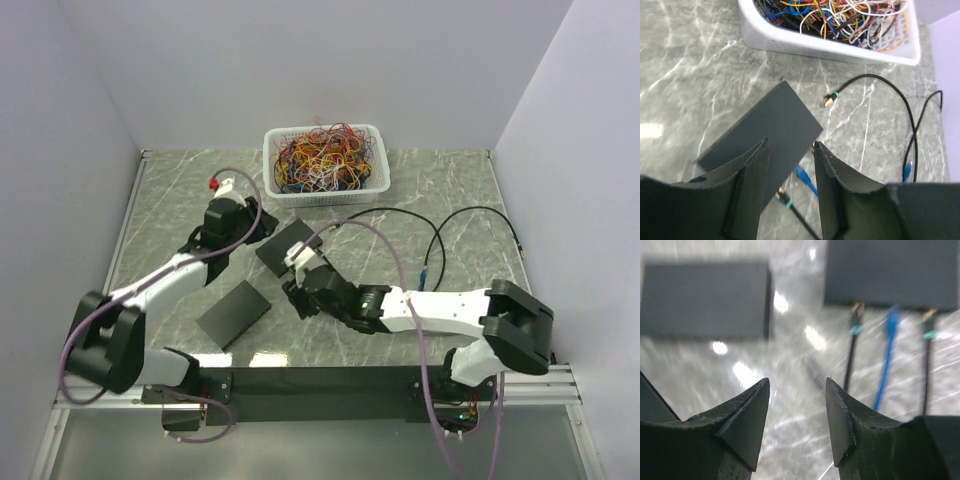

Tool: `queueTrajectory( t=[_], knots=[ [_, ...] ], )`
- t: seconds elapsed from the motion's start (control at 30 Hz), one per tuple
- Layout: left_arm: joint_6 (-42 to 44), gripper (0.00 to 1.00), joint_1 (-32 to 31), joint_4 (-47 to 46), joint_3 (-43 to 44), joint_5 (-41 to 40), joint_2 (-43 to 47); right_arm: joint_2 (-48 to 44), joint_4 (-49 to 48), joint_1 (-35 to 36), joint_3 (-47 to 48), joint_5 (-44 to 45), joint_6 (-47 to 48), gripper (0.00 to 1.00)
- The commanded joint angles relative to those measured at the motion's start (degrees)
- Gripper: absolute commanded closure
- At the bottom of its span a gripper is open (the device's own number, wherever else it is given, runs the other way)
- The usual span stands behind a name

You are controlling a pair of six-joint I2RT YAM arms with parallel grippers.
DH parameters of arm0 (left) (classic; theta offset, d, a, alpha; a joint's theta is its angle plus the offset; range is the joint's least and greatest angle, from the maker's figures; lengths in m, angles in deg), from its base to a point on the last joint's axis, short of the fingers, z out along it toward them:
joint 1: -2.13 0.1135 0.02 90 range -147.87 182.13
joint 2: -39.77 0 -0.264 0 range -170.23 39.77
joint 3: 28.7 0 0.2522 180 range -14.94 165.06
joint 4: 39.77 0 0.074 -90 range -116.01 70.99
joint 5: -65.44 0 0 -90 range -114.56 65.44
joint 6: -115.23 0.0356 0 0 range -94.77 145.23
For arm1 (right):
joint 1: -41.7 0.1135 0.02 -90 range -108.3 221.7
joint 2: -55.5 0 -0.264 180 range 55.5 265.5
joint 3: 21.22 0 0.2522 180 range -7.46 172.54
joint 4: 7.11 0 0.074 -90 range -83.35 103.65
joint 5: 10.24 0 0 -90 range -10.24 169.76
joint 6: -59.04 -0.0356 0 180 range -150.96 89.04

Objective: Insert the plug into the switch port

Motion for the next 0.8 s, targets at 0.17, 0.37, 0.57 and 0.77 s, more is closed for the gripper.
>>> queueTrajectory(
  t=[0.17,0.37,0.57,0.77],
  knots=[
    [-0.2,0.51,0.6,5.1,-7.3,-1.9,11.9,11.2,8.5,0.5,9.6,-1.2,3.5,0.48],
    [0.4,0.51,1.0,6.0,-9.1,-3.6,14.3,17.7,9.2,-0.1,11.8,-0.8,3.7,0.51],
    [0.4,0.51,1.4,5.1,-9.7,-3.0,13.6,18.9,9.2,-2.6,12.0,-1.5,3.2,0.52],
    [0.3,0.51,1.5,4.7,-10.0,-2.7,13.0,19.7,8.3,-3.7,11.8,-2.4,3.0,0.52]
  ],
)
